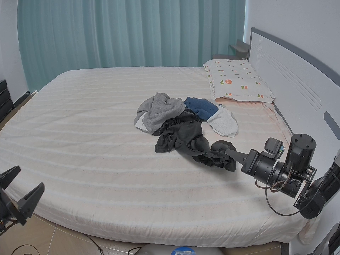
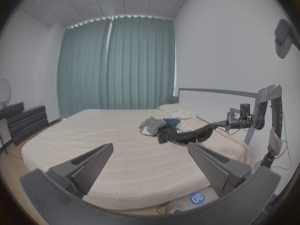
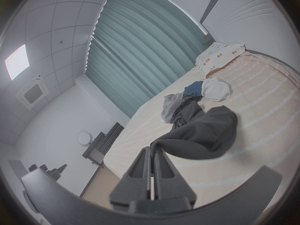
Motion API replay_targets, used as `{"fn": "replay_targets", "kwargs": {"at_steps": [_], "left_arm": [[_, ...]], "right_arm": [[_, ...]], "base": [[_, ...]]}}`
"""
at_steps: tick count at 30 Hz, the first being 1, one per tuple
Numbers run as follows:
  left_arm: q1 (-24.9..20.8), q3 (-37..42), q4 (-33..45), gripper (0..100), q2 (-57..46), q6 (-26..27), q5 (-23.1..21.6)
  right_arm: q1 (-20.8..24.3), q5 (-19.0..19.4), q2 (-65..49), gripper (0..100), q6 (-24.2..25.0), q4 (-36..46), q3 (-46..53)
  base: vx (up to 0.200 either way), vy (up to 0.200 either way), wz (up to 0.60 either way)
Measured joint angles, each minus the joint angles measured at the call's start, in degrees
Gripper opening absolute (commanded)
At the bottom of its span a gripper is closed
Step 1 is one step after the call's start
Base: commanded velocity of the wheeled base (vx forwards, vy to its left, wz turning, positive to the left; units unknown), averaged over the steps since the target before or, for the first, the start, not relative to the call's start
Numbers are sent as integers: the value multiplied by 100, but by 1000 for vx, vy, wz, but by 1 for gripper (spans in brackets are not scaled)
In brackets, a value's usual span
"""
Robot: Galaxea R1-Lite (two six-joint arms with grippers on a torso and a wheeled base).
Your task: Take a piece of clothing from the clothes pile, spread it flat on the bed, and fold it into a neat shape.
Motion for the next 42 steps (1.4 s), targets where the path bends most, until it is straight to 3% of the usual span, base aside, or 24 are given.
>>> {"fn": "replay_targets", "kwargs": {"at_steps": [6, 14, 26, 33, 42], "left_arm": [[-638, -106, -892, 100, 1703, -234, 156], [-1512, -467, -2072, 100, 3988, -746, 714], [-2611, -2165, -3139, 100, 7211, -1220, 1810], [-3132, -3094, -3298, 100, 8253, -1592, 2331], [-3309, -3462, -3457, 100, 8903, -1852, 2437]], "right_arm": [[138, -5, -174, 0, 43, -16, 46], [361, -62, -323, 0, 79, 9, 40], [725, -355, -891, 0, 90, 650, -139], [1089, -416, -1475, 0, 88, 1564, -455], [1434, -401, -1724, 0, 65, 1659, -599]], "base": [[0, 0, 0], [0, 0, 0], [0, 0, 0], [0, 0, 0], [0, 0, 0]]}}
